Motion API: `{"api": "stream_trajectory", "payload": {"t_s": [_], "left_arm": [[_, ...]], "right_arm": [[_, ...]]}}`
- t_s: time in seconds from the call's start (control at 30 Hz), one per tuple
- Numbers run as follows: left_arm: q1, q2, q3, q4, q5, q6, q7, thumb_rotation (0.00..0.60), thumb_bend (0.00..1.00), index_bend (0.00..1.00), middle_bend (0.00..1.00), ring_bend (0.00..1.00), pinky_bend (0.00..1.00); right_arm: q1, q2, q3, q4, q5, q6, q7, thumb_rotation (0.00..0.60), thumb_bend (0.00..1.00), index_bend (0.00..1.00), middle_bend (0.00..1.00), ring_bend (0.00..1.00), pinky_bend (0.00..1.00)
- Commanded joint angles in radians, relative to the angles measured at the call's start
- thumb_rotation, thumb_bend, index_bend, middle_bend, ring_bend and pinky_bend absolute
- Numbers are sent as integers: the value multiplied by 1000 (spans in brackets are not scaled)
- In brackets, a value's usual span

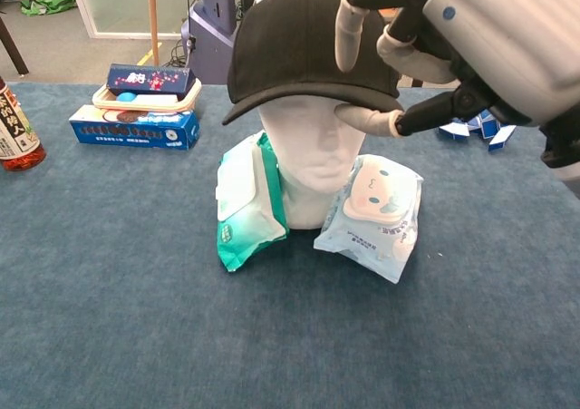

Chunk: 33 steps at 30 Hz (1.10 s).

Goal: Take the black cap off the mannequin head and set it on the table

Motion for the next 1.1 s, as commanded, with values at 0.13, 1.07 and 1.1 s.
{"api": "stream_trajectory", "payload": {"t_s": [0.13,1.07,1.1], "left_arm": [[-1,-1,0,0,-2,-3,3,600,301,267,395,288,519],[-3,-3,-1,0,-7,-7,7,600,301,268,395,288,519],[-3,-2,-1,0,-7,-8,7,600,301,267,396,288,519]], "right_arm": [[-2,28,10,-61,33,-35,-36,600,280,553,1000,982,1000],[-17,64,23,-140,97,-78,-76,600,446,711,1000,1000,1000],[-17,64,24,-138,95,-76,-75,600,449,716,1000,1000,1000]]}}
